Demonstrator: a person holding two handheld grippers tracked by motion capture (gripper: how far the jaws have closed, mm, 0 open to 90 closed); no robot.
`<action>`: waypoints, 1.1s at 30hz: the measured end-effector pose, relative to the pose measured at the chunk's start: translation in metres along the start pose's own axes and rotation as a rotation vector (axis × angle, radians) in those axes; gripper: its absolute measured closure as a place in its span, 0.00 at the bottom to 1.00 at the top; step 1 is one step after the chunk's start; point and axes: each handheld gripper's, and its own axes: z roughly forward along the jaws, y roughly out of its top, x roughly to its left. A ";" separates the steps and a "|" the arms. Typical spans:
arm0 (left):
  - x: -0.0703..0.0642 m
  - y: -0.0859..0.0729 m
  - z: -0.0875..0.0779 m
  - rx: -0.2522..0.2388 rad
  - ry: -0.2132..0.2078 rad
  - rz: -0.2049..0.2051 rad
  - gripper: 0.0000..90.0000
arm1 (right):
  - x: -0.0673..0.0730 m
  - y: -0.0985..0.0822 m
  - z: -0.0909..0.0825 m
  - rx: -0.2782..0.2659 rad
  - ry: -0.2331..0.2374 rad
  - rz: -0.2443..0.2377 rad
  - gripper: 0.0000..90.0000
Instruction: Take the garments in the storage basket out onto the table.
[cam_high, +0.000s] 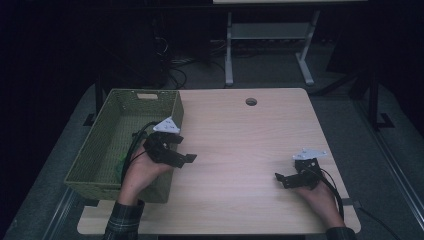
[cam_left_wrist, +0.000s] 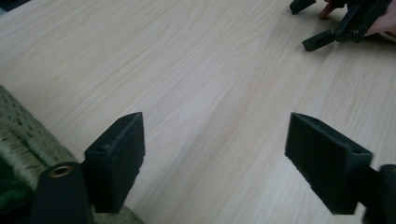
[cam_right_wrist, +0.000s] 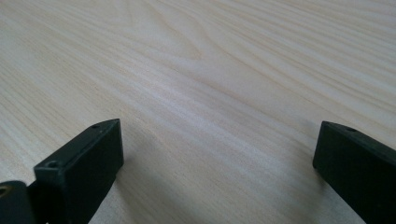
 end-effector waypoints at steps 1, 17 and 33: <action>0.001 -0.001 -0.001 0.004 0.005 -0.002 0.23 | 0.000 0.000 0.000 0.000 0.000 0.000 0.02; 0.026 -0.021 -0.036 -0.001 0.109 -0.055 0.26 | 0.000 0.000 0.000 0.000 0.000 0.000 0.02; 0.049 -0.047 -0.056 0.042 0.202 -0.116 0.37 | 0.000 0.000 0.000 0.000 0.000 0.000 0.02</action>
